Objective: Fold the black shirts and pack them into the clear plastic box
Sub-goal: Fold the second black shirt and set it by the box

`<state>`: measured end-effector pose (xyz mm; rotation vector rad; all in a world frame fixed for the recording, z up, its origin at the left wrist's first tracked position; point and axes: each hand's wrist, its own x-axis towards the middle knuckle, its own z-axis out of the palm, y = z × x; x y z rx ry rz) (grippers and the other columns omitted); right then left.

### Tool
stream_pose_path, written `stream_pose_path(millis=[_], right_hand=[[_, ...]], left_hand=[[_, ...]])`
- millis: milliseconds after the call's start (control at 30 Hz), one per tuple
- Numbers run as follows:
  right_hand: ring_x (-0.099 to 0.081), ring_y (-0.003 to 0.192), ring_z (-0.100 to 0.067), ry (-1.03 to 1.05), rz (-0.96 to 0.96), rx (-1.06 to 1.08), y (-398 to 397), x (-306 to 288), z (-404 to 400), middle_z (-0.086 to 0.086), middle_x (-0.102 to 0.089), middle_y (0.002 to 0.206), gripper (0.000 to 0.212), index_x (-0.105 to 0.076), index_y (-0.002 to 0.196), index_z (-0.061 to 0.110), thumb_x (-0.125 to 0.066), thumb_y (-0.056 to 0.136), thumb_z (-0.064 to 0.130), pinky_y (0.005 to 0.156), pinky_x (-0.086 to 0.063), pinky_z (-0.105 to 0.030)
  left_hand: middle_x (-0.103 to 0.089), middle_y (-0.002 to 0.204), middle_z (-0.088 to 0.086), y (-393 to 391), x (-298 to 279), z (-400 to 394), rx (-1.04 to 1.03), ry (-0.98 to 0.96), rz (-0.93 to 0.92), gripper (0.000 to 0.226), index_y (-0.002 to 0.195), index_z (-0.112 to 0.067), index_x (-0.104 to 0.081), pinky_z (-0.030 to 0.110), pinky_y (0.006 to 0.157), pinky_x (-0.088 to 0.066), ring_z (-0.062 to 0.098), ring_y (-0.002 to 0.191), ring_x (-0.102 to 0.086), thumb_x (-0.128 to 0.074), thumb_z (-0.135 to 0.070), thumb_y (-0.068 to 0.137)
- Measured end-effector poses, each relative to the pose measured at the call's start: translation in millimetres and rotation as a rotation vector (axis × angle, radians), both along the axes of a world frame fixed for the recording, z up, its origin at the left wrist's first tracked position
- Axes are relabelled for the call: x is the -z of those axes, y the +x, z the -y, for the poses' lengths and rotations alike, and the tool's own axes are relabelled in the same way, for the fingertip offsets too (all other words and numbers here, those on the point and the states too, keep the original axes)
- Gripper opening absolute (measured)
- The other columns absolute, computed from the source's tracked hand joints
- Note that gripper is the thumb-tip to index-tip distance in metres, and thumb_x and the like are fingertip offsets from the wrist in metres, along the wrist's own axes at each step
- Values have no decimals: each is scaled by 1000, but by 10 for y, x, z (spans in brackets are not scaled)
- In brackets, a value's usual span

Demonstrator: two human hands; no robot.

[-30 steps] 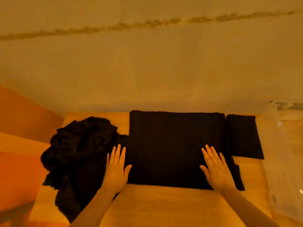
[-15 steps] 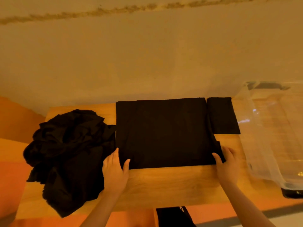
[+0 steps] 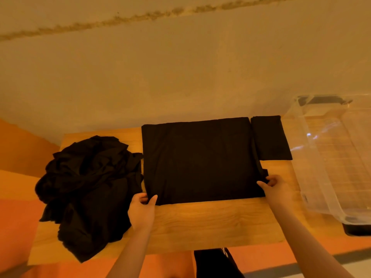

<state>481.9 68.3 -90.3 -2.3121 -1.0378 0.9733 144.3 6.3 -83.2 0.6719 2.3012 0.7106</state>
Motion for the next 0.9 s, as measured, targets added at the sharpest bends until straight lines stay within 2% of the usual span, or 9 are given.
stream_pose_path(millis=[100, 267, 433, 600, 700, 800, 900], right_hand=[[-53, 72, -20, -21, 3, 3, 48, 8, -21, -7, -57, 91, 31, -55, 108, 7, -67, 83, 21, 52, -39, -28], [-50, 64, -17, 72, -21, 9, 38, -60, 17, -1, -55, 72, 9, -61, 88, 9, -66, 85, 16, 52, -36, -26], [-49, 64, -14, 161, -54, -62, 26, -183, 57, -1, -53, 72, 6, -56, 90, 11, -56, 91, 17, 51, -35, -25], [-52, 80, -18, 4, -157, -108, 153, -176, 30, -1, -56, 84, 10, -54, 95, 10, -57, 91, 18, 58, -37, -25], [-50, 69, -17, -97, -164, -174, 226, -193, 12, -3, -55, 74, 13, -56, 81, 10, -58, 90, 20, 56, -36, -26], [-50, 70, -17, -155, -173, -163, 293, -191, -15, -5, -56, 78, 12, -58, 90, 9, -56, 91, 21, 56, -37, -25], [-54, 79, -21, -170, -179, -112, 344, -147, -31, -9, -60, 90, 18, -60, 103, 7, -58, 90, 20, 58, -40, -27]], left_hand=[[-60, 103, 7, -2, -32, 20, -32, -3, 18, 31, 110, -3, -59, 30, 79, -41, 24, 99, -56, -67, -17, 83], [-58, 89, 0, -5, -64, 89, 0, 68, 36, 18, 102, -4, -65, 27, 77, -41, 19, 92, -57, -64, -13, 86], [-60, 95, 5, 8, -94, 90, -46, 147, 90, 12, 100, -7, -60, 28, 79, -41, 17, 92, -55, -59, -12, 89], [-60, 102, 5, 5, -86, 97, 37, 158, 196, 18, 103, -15, -55, 29, 83, -45, 21, 101, -57, -62, -10, 87], [-57, 117, 6, -33, -82, 108, 27, 142, 260, 28, 117, -11, -56, 32, 95, -42, 19, 114, -50, -59, -9, 89], [-53, 121, 3, -72, -96, 125, 21, 131, 331, 36, 125, -8, -52, 32, 99, -38, 17, 121, -45, -58, -9, 90], [-53, 116, 1, -89, -113, 151, 12, 105, 425, 38, 126, -7, -50, 30, 97, -38, 14, 115, -47, -58, -9, 89]])
